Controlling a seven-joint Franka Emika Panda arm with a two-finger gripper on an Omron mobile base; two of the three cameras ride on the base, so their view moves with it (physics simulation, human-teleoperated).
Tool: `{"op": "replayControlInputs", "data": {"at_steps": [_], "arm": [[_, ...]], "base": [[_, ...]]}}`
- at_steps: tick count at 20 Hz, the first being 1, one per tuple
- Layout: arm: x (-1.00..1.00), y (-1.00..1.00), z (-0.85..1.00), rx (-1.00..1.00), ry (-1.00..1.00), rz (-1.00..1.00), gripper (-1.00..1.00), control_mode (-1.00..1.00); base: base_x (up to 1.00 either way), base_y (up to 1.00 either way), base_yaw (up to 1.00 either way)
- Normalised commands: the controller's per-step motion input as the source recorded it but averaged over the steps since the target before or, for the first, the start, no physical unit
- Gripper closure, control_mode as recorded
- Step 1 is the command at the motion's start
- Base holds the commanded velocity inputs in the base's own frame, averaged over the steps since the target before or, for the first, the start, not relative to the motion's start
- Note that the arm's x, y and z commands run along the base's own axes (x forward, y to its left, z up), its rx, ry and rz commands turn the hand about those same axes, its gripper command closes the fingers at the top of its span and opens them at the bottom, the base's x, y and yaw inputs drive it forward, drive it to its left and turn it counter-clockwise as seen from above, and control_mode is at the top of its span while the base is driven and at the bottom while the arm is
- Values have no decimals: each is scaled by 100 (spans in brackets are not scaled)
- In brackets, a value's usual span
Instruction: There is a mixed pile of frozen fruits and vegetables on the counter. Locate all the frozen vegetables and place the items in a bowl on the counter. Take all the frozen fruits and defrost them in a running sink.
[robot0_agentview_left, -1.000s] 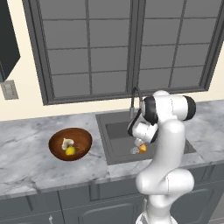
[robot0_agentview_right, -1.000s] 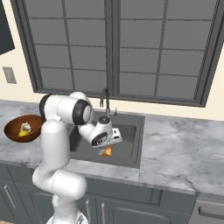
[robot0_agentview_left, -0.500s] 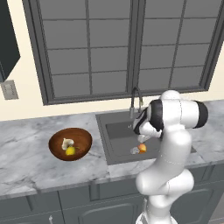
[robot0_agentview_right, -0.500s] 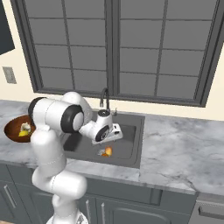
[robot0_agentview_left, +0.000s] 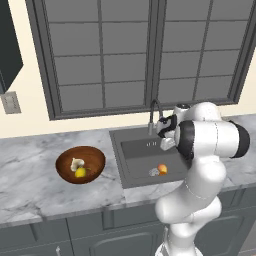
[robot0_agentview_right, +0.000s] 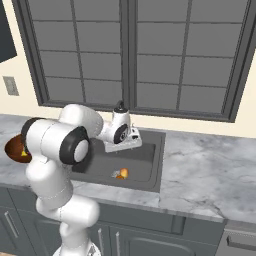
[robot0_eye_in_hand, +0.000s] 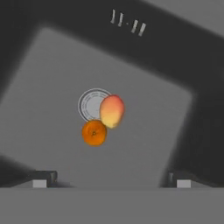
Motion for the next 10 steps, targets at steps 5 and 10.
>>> {"op": "replayControlInputs", "data": {"at_steps": [5,10], "arm": [[-15,-12,55,0,2,0,-100,-100],[-30,-4,60,0,-2,0,-100,-100]], "base": [[0,0,0],[0,0,0]]}}
